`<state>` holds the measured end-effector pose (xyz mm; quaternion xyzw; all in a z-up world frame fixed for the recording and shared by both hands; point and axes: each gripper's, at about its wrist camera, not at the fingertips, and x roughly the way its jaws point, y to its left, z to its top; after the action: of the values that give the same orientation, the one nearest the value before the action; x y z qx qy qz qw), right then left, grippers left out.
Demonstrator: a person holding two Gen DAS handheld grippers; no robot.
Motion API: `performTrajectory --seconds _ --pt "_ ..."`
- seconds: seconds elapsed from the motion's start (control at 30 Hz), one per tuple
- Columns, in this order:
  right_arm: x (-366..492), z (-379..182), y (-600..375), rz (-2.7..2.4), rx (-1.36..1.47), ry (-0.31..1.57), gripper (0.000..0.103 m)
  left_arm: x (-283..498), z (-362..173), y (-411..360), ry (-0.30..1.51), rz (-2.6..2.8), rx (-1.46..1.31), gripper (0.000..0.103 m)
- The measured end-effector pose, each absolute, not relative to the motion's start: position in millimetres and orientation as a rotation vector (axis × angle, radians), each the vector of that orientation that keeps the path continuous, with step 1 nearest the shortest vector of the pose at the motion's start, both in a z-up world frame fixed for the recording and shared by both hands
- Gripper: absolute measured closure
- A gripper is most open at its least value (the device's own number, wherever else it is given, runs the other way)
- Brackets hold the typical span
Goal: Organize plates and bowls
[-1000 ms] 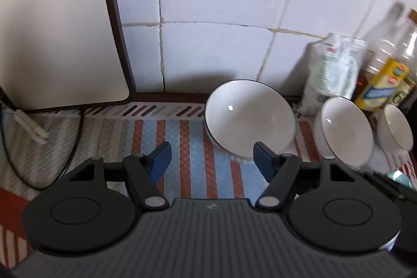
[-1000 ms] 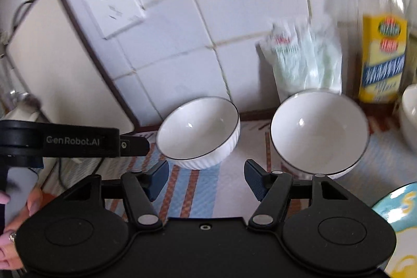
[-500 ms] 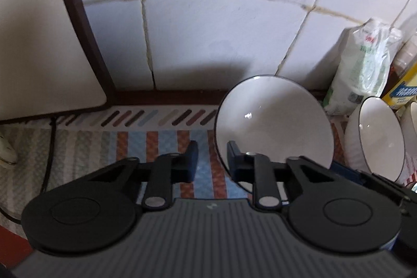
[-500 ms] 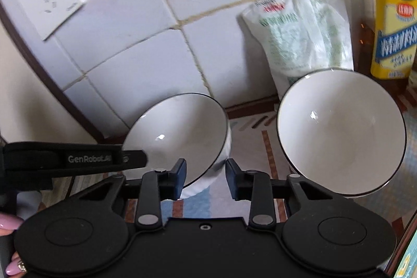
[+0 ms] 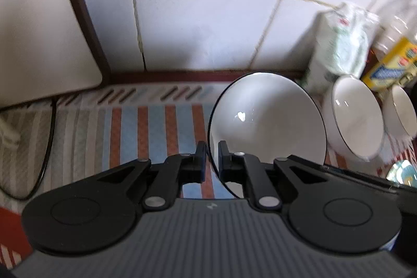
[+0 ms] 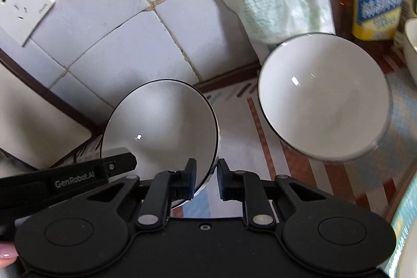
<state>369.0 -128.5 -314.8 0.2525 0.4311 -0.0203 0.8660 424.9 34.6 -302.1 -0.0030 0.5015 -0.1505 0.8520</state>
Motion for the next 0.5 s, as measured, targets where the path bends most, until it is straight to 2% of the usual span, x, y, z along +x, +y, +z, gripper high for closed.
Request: performTrajectory --seconds 0.5 --pt "281.3 -275.3 -126.4 -0.040 0.391 0.970 0.082 336.6 -275.6 39.8 1.085 -0.362 -0.014 0.095"
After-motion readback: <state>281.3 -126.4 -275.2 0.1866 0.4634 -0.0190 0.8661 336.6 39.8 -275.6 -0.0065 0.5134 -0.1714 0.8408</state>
